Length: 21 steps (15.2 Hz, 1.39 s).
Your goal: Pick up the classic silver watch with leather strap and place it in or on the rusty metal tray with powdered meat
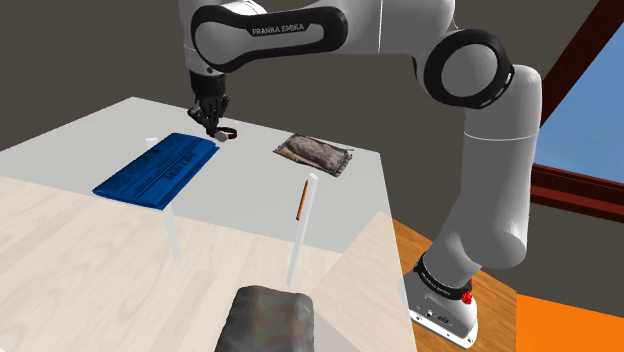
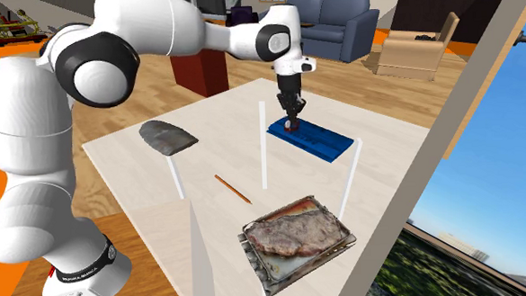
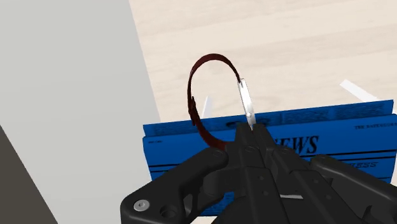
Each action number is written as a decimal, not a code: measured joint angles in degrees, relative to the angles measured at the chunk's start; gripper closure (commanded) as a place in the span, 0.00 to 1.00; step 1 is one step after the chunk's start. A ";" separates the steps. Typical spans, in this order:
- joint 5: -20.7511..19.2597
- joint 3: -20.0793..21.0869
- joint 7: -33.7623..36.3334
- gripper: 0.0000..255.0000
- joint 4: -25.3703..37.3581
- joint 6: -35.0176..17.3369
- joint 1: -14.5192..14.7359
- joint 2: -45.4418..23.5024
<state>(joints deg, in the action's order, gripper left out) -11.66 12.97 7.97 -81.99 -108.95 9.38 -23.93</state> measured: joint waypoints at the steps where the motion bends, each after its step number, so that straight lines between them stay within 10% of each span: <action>1: 0.41 -0.18 -1.08 1.00 -1.94 -0.74 -1.03 1.41; 21: 7.40 -8.71 -25.70 1.00 -30.83 -10.01 -16.70 23.69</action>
<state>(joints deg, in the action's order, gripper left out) -4.26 4.25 -17.73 -112.82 -118.95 -7.32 -0.24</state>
